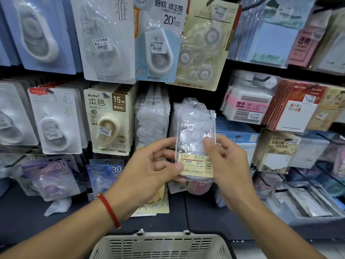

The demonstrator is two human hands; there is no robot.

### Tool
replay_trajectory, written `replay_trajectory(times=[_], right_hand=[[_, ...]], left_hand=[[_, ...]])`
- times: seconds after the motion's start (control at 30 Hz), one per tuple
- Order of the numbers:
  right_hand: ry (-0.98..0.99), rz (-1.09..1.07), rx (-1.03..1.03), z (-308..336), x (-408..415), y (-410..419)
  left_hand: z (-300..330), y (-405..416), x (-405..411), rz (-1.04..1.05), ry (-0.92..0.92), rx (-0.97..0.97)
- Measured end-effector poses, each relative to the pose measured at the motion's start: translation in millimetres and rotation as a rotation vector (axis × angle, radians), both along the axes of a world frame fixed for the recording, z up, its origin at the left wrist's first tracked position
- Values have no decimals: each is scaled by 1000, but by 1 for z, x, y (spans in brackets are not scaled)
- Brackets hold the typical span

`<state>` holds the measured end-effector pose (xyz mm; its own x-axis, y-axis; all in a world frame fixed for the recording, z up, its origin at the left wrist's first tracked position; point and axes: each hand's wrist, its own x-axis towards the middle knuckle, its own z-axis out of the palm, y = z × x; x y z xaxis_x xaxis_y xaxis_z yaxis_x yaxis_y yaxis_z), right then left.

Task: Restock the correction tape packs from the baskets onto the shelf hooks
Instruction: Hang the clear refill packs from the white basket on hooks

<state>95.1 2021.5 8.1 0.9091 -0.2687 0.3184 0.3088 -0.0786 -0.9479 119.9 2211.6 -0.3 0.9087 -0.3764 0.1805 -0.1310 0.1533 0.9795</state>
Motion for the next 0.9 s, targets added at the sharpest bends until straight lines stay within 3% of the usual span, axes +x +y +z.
replay_trajectory(times=[0.2, 0.3, 0.43, 0.57, 0.73, 0.9], right_hand=[[-9, 18, -35, 3, -2, -2], [19, -11, -92, -1, 1, -4], [34, -293, -713, -16, 3, -9], [-195, -453, -1211, -29, 9, -9], [-243, -393, -1423, -39, 38, 3], [-68, -387, -1473, -48, 75, 9]], left_hand=[[-3, 1, 0, 23, 9, 10], [-2, 4, 6, 10, -20, 105], [-8, 14, 20, 160, -385, 600], [-9, 28, 32, 337, -826, 785], [-11, 29, 42, 382, -987, 1007], [-15, 33, 47, 389, -1028, 1144]])
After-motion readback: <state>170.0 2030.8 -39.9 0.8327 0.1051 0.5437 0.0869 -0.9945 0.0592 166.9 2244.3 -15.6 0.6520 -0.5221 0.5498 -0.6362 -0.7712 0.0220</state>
